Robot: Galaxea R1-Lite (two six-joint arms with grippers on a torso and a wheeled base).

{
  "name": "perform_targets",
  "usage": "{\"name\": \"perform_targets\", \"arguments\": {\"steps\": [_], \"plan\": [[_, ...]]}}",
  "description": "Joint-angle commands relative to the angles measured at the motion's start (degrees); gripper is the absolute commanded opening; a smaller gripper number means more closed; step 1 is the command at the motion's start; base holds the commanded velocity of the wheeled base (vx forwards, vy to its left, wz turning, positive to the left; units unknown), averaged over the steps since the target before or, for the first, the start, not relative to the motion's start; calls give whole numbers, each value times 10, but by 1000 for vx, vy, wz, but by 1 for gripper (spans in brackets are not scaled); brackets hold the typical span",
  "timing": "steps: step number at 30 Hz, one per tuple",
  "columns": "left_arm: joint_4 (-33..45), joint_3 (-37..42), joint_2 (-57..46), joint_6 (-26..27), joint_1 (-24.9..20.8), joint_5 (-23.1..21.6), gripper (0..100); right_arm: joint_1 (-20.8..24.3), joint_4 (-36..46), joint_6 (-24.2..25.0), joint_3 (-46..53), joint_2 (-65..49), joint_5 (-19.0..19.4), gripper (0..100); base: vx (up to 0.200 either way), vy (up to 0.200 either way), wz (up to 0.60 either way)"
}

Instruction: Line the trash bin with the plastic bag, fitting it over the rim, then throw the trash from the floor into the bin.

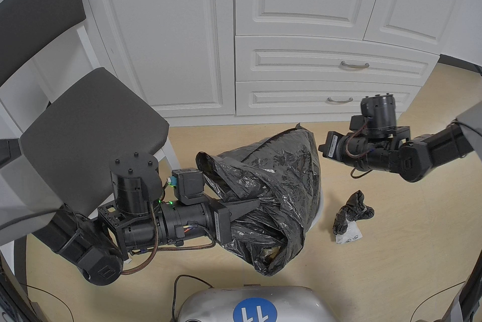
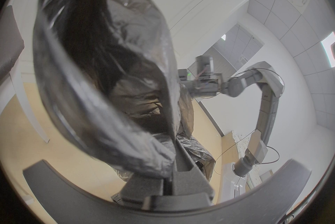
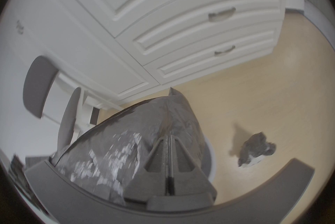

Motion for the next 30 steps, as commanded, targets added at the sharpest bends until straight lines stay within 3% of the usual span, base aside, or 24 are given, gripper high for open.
{"name": "perform_targets", "arguments": {"steps": [1,5,11,17,23,27,30], "plan": [[-27,35,-7,1,-10,0,0,13,-5,79,-91,139,-5,0,0,0,0],[-69,62,-2,1,-8,0,0,35,-2,74,-51,119,4,0,0,0,0],[-90,79,1,0,-1,-1,0,82,47,10,7,89,19,0,0,0,0],[-90,81,22,0,4,3,0,101,66,5,6,115,19,0,0,0,0],[-127,55,73,-4,4,23,0,92,56,21,-31,155,15,0,0,0,0],[-140,9,109,-7,4,76,0,74,55,72,-74,181,16,0,0,0,0],[-131,-20,116,-8,4,85,0,66,55,87,-95,196,15,0,0,0,0]]}}
